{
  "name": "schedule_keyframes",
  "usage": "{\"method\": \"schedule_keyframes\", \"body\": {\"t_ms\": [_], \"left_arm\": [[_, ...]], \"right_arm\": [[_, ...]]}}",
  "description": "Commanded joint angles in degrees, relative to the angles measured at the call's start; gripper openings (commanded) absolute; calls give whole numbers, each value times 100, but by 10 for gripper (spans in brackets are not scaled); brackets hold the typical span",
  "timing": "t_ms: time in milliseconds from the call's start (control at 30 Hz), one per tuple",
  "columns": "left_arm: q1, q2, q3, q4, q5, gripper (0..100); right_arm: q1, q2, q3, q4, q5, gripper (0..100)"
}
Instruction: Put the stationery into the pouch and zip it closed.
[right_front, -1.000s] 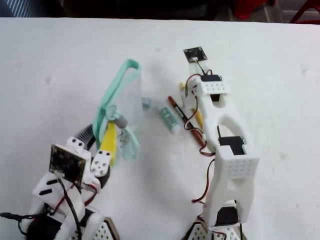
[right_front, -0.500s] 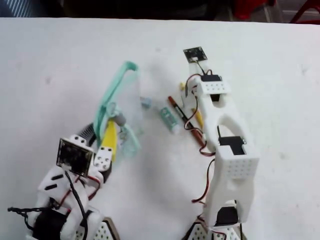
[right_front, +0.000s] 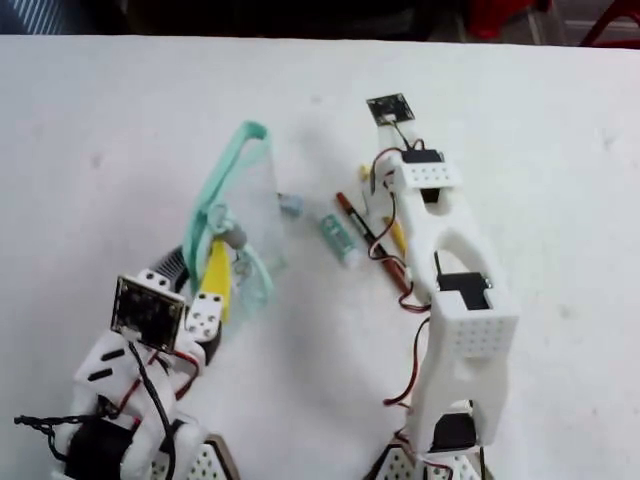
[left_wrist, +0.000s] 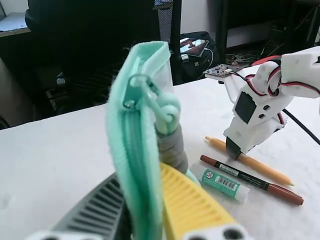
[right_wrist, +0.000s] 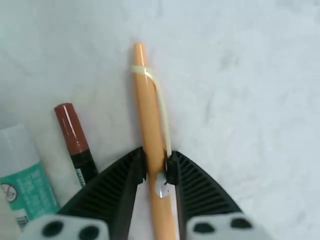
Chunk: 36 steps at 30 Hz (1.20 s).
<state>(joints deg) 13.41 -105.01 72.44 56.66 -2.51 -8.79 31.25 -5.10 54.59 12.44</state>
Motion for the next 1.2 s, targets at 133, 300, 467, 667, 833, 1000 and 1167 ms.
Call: {"method": "schedule_keyframes", "body": {"t_ms": [133, 300, 467, 667, 833, 1000, 1167], "left_arm": [[-40, 22, 18, 70, -527, 93], [-40, 22, 185, 114, -114, 237], [-40, 22, 229, 97, 26, 248], [-40, 22, 299, 97, 26, 248], [-40, 22, 299, 97, 26, 248], [-40, 22, 299, 97, 26, 248], [-40, 22, 299, 97, 26, 248]], "right_arm": [[-57, -40, -70, -48, 44, 17], [-57, -40, -70, -48, 44, 17], [-66, -40, -70, -48, 44, 17], [-66, -40, -70, -48, 44, 17], [-66, -40, -70, -48, 44, 17], [-66, -40, -70, -48, 44, 17], [-66, -40, -70, -48, 44, 17]]}}
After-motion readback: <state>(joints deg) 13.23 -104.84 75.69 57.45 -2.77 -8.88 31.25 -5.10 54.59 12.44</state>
